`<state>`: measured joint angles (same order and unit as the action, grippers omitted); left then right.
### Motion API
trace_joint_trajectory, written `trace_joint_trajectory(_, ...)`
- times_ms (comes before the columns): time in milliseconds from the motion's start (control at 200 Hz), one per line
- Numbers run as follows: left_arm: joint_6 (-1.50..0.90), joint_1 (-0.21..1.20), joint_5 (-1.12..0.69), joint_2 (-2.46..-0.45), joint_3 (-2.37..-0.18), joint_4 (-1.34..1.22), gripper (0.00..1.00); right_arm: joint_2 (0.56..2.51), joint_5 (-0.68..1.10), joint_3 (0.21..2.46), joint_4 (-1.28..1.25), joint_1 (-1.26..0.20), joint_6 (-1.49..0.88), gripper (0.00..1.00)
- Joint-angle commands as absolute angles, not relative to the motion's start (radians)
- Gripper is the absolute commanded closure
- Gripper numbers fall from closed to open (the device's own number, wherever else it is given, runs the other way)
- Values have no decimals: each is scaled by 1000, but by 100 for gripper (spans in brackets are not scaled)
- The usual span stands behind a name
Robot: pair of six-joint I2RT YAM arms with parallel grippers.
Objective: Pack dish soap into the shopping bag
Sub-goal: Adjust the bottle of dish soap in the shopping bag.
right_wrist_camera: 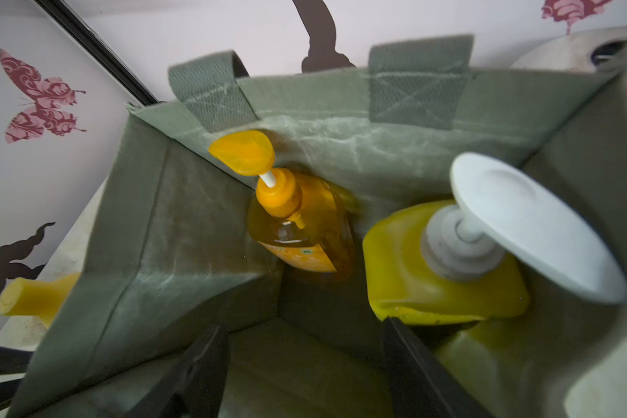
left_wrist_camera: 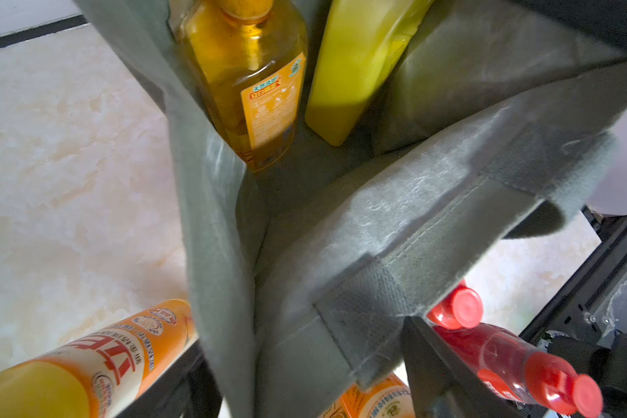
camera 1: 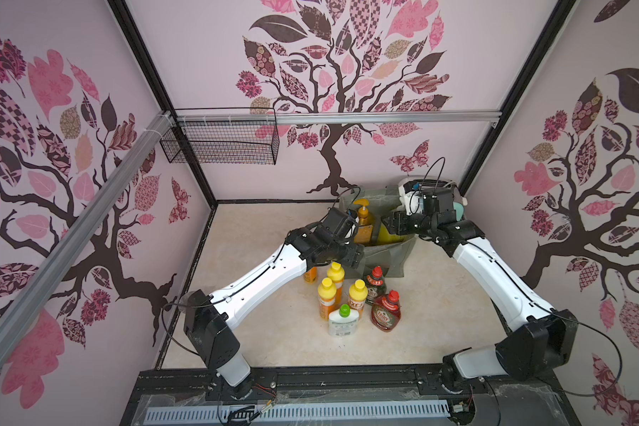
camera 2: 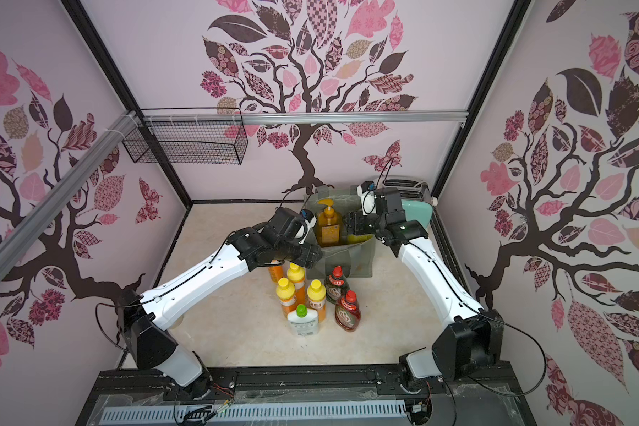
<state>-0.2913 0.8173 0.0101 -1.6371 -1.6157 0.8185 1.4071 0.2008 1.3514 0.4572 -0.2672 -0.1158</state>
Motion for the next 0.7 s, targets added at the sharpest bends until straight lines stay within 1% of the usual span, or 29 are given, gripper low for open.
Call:
trace_joint_trajectory(0,-293,842,12,-1660,-1640,813,21,1369,76,1294,570,-266,-128,29)
trace_joint_trajectory(100,-293,849,11,-1668,-1641,809,20,1354,-21,1254,562,-267,-128,29)
trace_joint_trajectory(250,-291,856,14,-1662,-1632,808,20,1393,-65,1269,507,-263,-130,29)
trace_joint_trajectory(515,-295,859,29,-1617,-1590,808,20,1500,-80,1336,359,-258,-64,28)
trace_joint_trajectory(695,-292,859,49,-1604,-1582,809,20,1558,-62,1402,363,-215,7,24)
